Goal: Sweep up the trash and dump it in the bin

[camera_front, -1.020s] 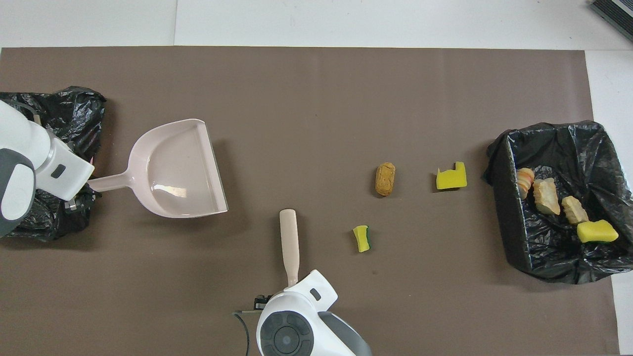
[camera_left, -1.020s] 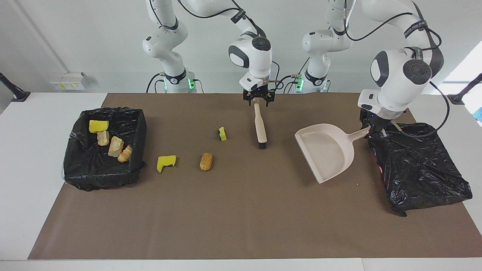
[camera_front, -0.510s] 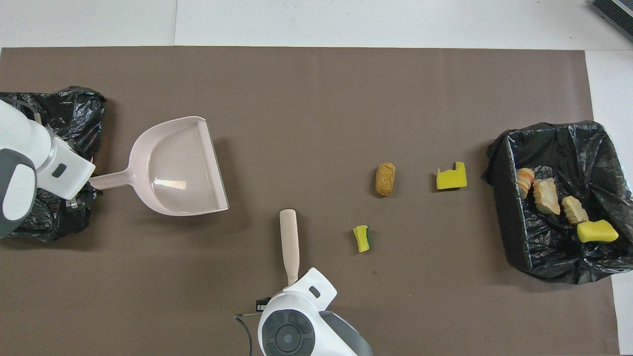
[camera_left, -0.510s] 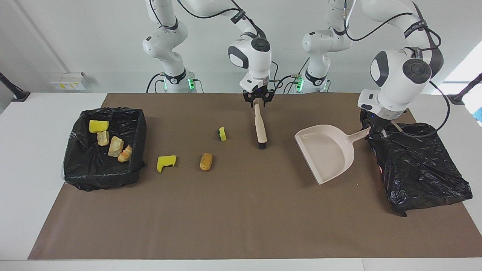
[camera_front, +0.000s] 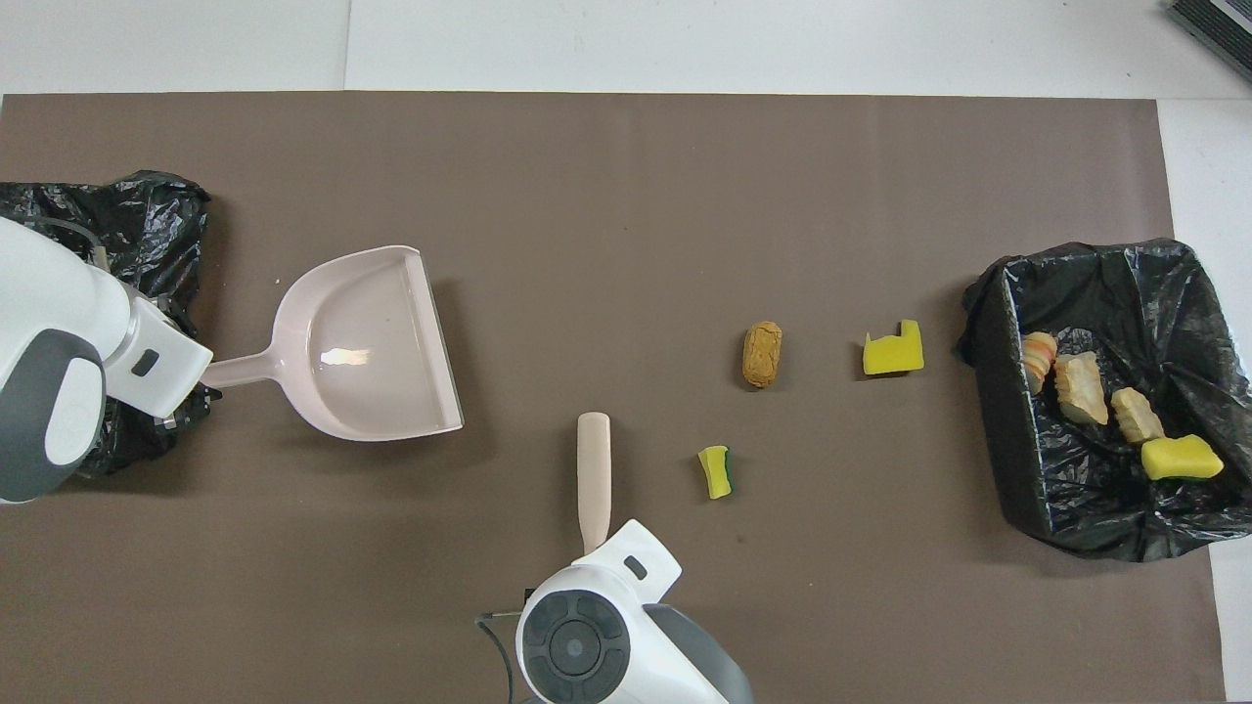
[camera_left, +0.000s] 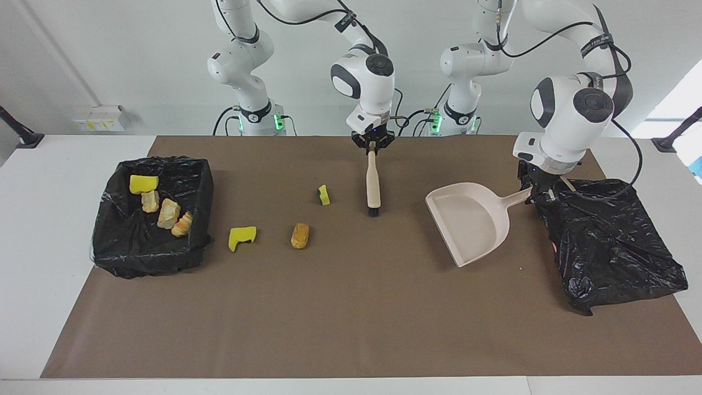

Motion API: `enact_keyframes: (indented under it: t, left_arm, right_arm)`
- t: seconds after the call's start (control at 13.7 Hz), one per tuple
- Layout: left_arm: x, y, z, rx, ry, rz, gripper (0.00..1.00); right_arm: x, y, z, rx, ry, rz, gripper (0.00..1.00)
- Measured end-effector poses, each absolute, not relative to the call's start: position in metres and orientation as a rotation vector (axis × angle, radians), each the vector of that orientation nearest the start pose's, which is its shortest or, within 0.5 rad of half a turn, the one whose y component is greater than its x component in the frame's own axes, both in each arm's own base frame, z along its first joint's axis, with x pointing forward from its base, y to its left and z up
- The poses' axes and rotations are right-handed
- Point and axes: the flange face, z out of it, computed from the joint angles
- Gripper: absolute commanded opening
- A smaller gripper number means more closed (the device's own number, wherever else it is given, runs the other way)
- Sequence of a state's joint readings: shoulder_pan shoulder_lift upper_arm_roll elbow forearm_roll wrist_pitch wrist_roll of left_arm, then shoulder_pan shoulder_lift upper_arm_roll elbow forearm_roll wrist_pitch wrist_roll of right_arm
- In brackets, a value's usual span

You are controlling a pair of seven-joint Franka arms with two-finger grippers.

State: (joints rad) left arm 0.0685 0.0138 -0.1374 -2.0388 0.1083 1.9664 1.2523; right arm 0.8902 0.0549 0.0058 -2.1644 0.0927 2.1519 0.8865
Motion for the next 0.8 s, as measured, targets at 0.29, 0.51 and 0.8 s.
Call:
enact_keyframes:
  t: [0.29, 0.51, 0.8]
  left_arm:
    - [0.528, -0.067, 0.41, -2.413, 1.95, 0.214, 0.0]
    - [0.505, -0.112, 0.399, -2.408, 1.936, 0.224, 0.0]
    - [0.482, -0.174, 0.394, -2.421, 1.871, 0.13, 0.0]
  right_arm:
    - [0.366, 0.366, 0.427, -3.132, 0.205, 0.18, 0.0]
    - [0.389, 0.327, 0.463, -3.177, 0.287, 0.222, 0.0]
    - [0.411, 0.276, 0.462, -3.302, 0.366, 0.288, 0.0]
